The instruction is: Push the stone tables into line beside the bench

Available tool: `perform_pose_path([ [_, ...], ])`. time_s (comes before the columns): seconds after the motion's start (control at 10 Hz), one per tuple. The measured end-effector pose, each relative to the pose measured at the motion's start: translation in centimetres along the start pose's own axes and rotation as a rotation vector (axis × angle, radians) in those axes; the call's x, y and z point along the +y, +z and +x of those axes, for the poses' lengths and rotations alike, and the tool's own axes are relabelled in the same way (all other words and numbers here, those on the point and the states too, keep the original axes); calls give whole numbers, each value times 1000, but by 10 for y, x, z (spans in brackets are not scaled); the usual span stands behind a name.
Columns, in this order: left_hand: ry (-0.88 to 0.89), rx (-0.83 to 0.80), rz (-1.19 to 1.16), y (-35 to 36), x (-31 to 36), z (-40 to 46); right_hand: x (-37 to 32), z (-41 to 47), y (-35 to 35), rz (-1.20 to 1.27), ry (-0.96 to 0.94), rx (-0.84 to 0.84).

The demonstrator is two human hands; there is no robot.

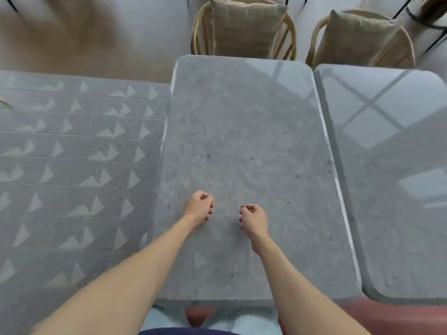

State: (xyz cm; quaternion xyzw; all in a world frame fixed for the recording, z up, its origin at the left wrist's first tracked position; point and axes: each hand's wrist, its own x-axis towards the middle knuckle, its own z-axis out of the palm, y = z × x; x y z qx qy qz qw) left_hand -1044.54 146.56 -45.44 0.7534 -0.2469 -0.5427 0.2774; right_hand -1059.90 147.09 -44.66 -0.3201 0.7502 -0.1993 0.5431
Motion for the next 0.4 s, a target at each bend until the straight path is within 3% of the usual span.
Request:
perform_pose_path([
  [0.1, -5, -55, 14, -29, -13, 35, -4, -5, 41, -132, 23, 58],
  [0.2, 144, -128, 89, -65, -1, 73, -26, -1, 87, -297, 28, 298],
  [0.3, 252, -211, 148, -110, 11, 99, -50, 9, 136, -277, -15, 398],
  [0.4, 320, -234, 220, -193, 19, 128, -90, 10, 229, -285, -21, 343],
])
